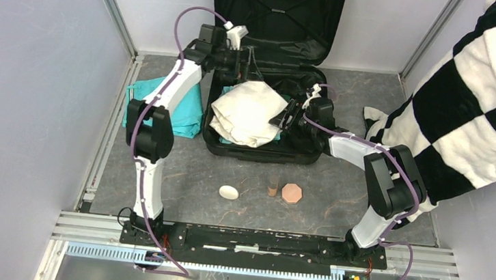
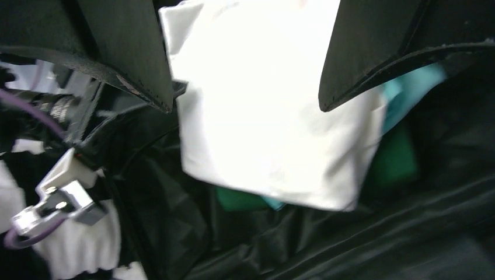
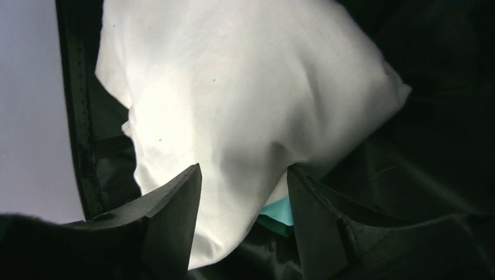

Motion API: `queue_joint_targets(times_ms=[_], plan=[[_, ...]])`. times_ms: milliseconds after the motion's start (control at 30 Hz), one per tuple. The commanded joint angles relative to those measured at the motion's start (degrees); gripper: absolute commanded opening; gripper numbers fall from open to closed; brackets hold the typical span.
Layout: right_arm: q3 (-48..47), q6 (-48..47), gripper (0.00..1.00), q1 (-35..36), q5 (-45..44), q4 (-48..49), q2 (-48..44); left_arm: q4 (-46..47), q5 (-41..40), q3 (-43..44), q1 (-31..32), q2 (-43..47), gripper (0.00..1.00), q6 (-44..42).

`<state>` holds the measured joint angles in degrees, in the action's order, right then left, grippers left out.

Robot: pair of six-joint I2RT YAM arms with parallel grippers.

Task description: Pack the luggage

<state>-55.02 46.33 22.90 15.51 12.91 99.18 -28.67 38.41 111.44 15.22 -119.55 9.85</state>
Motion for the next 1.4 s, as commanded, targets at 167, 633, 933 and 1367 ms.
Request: queue_joint_targets(times_ms=[167, 633, 933, 1367], plan=[[-14.11, -10.66, 0.28, -1.03, -10.17, -10.94, 3.9, -0.6, -8.67, -10.81, -0.36, 7.4, 0.94, -13.51], [-38.07, -30.72, 0.02, -3.62, -7.36, -31.63, 13.01, 1.85, -11.41, -15.43, -0.37, 8.53, 0.88, -16.29], [-37.11, -36.07, 0.19, -4.74, -13.78, -39.34, 15.88, 2.54, -11.76, -15.83, -0.15, 7.23, 0.87, -15.84], [-35.07, -30.77, 0.6, -5.27, -12.66, -35.36, 7.15, 4.56, -15.3, -26.25, 0.59, 9.99, 0.43, -19.35]])
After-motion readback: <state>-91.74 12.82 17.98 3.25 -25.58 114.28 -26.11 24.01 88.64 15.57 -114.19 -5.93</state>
